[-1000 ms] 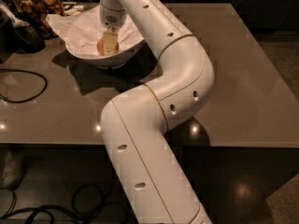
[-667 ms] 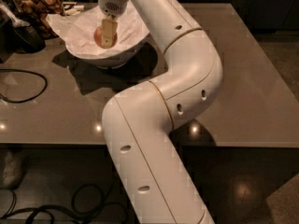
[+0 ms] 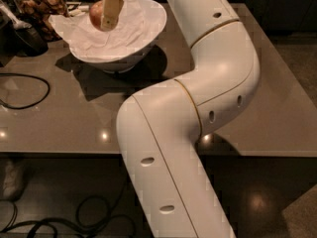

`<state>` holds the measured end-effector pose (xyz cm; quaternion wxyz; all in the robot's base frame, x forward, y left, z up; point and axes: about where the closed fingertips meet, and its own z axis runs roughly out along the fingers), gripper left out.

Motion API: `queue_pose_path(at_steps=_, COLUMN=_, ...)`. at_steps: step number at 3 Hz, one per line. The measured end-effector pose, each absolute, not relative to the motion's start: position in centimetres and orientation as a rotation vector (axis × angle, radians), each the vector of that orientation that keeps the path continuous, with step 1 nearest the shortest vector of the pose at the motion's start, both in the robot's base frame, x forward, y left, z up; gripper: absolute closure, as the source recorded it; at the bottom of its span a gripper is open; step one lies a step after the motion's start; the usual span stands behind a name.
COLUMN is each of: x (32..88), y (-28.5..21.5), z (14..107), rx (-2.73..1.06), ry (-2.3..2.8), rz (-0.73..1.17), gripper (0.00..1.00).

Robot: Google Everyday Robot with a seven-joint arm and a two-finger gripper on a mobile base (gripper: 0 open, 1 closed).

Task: Pick apple from white bowl

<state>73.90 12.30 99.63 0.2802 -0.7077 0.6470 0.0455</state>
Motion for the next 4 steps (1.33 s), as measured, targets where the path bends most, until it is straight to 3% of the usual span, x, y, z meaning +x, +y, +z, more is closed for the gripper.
queue_pose_path(at_steps=4, x=67.6, y=12.9, z=105.8, rx=-1.948, ry=1.54, rz=0.288, gripper=1.0)
